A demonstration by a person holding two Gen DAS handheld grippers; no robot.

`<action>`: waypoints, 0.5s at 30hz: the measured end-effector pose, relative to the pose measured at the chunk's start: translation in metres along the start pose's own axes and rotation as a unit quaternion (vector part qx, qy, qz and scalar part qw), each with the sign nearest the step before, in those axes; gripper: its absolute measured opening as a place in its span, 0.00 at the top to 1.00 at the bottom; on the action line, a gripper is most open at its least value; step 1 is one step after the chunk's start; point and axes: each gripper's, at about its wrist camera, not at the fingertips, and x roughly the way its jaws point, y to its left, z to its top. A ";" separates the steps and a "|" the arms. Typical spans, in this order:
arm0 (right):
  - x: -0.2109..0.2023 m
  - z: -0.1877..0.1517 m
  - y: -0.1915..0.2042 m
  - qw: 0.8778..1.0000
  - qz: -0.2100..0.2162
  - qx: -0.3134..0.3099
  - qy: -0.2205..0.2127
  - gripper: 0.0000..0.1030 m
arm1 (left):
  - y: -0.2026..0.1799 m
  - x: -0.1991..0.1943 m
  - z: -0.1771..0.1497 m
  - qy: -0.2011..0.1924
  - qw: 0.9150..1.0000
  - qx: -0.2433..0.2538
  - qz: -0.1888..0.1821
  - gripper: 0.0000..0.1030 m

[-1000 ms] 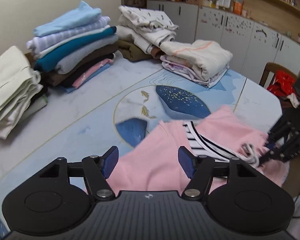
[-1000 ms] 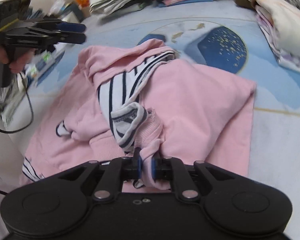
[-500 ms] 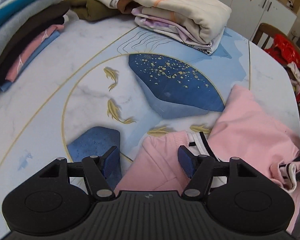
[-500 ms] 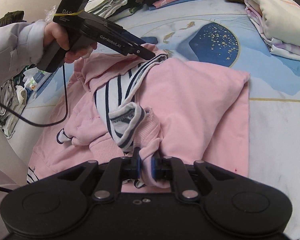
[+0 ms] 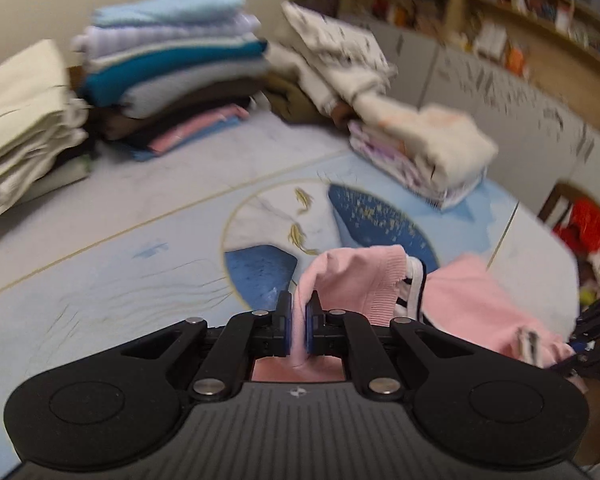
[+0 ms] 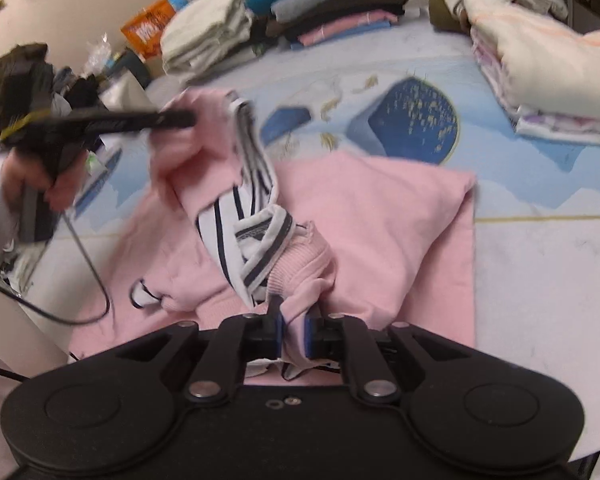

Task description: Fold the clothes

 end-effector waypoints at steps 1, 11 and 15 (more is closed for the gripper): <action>-0.010 0.001 0.003 1.000 0.003 -0.003 -0.010 0.00 | -0.001 -0.017 -0.008 -0.010 1.000 -0.007 0.002 0.95; -0.053 -0.017 0.026 0.997 0.014 -0.051 0.051 0.00 | -0.019 -0.108 -0.124 0.045 0.996 -0.074 -0.035 0.95; -0.034 -0.036 0.018 0.992 -0.011 -0.057 0.115 0.00 | -0.020 -0.100 -0.159 0.144 0.985 -0.080 -0.059 0.84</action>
